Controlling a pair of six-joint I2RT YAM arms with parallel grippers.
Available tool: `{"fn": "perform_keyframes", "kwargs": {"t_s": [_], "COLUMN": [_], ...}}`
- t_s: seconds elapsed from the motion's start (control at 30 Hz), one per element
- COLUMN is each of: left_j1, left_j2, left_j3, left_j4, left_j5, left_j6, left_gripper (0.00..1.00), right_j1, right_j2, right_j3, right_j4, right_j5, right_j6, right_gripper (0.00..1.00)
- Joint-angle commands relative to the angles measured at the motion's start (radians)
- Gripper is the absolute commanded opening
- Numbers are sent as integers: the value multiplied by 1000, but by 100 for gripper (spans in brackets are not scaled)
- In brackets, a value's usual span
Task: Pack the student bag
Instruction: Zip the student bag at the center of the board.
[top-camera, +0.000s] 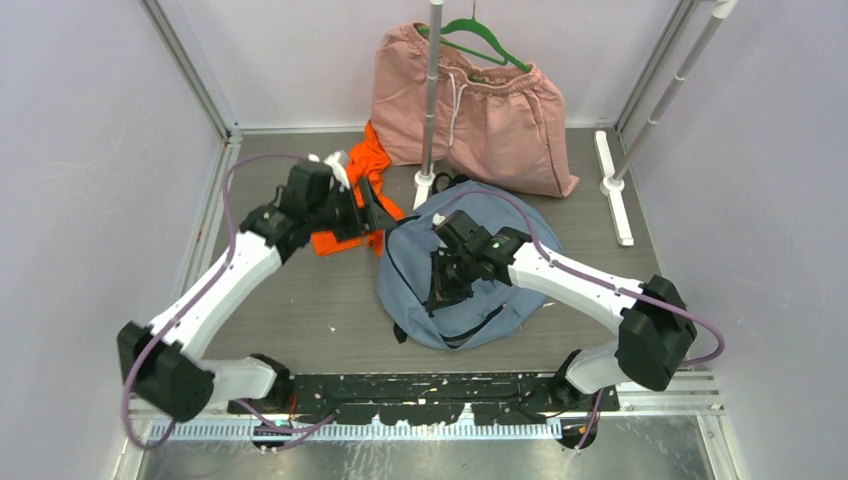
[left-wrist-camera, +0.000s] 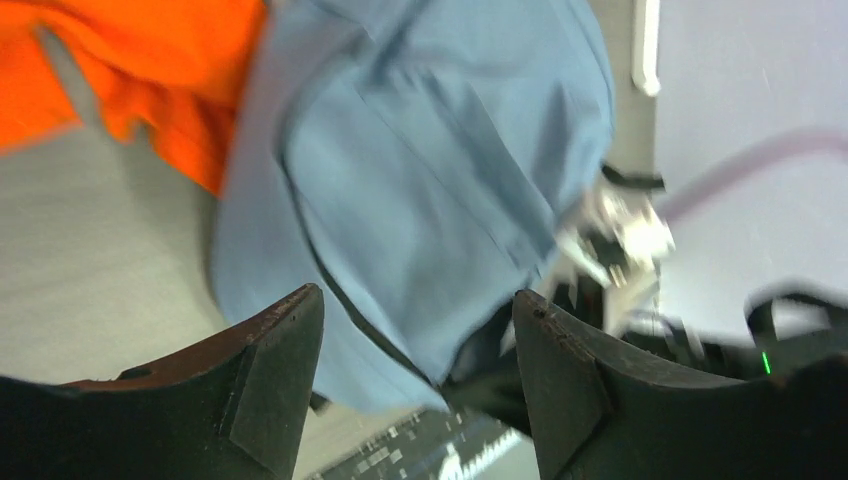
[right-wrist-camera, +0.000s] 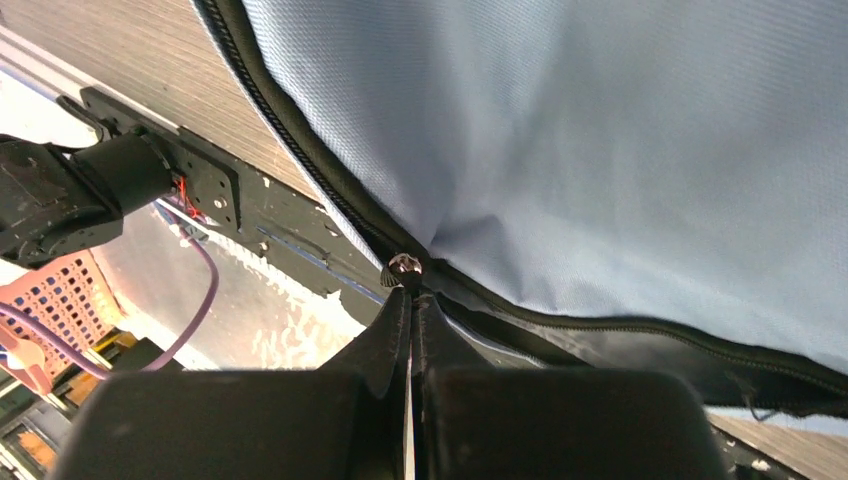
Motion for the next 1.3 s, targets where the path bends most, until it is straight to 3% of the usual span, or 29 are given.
{"fn": "perform_keyframes", "kwargs": {"t_s": [0.0,0.17,0.5,0.57,0.6,0.67,0.7,0.9,1.1,1.27], "left_j1": [-158,-277,-336,-347,-349,-351,-350,-303,-156,-85], "left_j2": [-108,-130,-26,-5,5,12,7,-127,-177,-188], "left_j3": [-112,-193,-211,-217,-217,-212,-204,-113,-127,-146], "left_j4": [-118,-123,-1,10,12,5,-11,-150,-175,-185], "left_j5": [-146,-265,-271,-272,-267,-261,-274,-475,-443,-423], "left_j6": [-171,-359,-425,-432,-434,-432,-427,-332,-251,-216], "left_gripper": [70,67,65,56,47,12,1,0,0,0], "right_j1": [3,1,3,5,4,4,4,18,42,41], "right_j2": [25,63,51,53,53,52,51,-6,-89,-158], "right_j3": [42,56,36,35,35,35,35,17,38,41], "right_j4": [79,67,68,68,66,59,50,-25,-187,-284], "right_j5": [-16,-35,-48,-47,-46,-42,-39,-53,8,124], "right_j6": [-35,-50,-55,-53,-53,-56,-60,-113,-208,-196], "right_gripper": [1,1,1,1,1,1,1,1,1,1]}}
